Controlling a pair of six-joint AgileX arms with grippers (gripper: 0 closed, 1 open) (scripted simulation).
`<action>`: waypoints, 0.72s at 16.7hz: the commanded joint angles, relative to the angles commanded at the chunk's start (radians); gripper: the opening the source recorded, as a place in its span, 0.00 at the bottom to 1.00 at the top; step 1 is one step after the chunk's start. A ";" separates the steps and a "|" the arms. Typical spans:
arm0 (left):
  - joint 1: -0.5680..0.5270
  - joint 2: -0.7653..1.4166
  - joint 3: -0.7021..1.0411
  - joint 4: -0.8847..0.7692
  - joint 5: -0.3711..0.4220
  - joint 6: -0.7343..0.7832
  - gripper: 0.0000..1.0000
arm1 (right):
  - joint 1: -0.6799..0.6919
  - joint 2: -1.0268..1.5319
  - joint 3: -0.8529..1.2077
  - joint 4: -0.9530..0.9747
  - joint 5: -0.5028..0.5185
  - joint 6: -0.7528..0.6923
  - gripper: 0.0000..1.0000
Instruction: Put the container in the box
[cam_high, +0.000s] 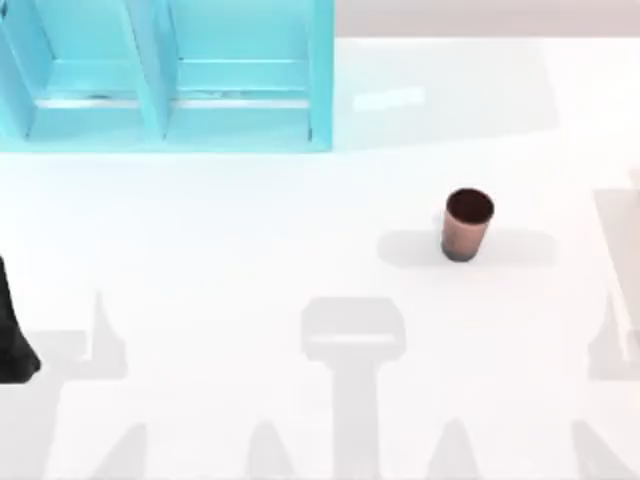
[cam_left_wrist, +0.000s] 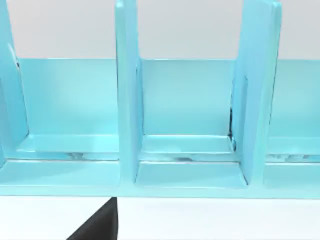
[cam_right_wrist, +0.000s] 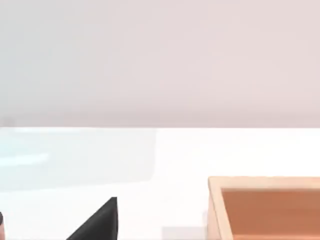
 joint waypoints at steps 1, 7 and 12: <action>0.000 0.000 0.000 0.000 0.000 0.000 1.00 | 0.000 0.000 0.000 0.000 0.000 0.000 1.00; 0.000 0.000 0.000 0.000 0.000 0.000 1.00 | 0.029 0.143 0.129 -0.109 -0.012 0.044 1.00; 0.000 0.000 0.000 0.000 0.000 0.000 1.00 | 0.093 0.477 0.454 -0.368 -0.031 0.141 1.00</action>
